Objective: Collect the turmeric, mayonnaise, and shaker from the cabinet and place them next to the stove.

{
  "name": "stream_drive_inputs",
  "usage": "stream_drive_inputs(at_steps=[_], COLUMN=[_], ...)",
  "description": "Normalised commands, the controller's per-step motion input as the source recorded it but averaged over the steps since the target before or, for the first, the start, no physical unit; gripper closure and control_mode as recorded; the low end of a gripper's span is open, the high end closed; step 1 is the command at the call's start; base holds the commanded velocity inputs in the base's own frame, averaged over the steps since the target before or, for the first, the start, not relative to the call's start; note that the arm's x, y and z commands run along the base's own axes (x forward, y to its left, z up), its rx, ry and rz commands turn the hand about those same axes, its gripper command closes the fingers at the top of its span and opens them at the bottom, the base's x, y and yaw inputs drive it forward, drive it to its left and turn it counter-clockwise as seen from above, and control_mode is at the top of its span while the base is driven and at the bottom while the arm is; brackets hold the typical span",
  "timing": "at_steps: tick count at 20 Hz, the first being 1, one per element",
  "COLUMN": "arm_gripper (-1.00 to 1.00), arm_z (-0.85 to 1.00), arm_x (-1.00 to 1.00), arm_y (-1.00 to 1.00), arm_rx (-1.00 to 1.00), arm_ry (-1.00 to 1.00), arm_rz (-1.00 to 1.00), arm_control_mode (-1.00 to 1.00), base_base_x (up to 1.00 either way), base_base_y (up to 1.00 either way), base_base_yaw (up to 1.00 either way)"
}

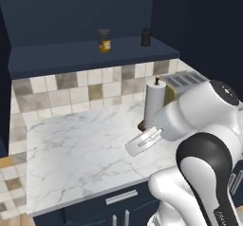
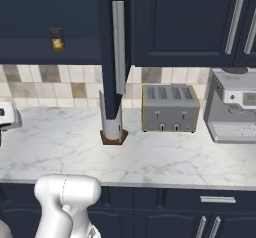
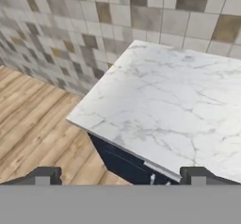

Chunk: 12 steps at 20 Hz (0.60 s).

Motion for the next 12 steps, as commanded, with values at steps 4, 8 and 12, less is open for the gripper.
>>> stream_drive_inputs(at_steps=[4,8,12], arm_gripper=[-1.0,-1.0,-1.0], arm_z=[0.79,0.6,0.46], arm_x=[0.08,0.23,0.27], arm_y=[0.04,0.01,0.0], arm_rx=[0.0,0.0,0.03], arm_ry=[-0.17,-0.17,-0.2], arm_rz=[-0.14,-0.14,-0.1], arm_control_mode=[-1.0,-1.0,-1.0], base_base_x=[0.0,0.0,0.0], base_base_y=[0.0,0.0,0.0], base_base_yaw=[0.0,0.0,0.0])
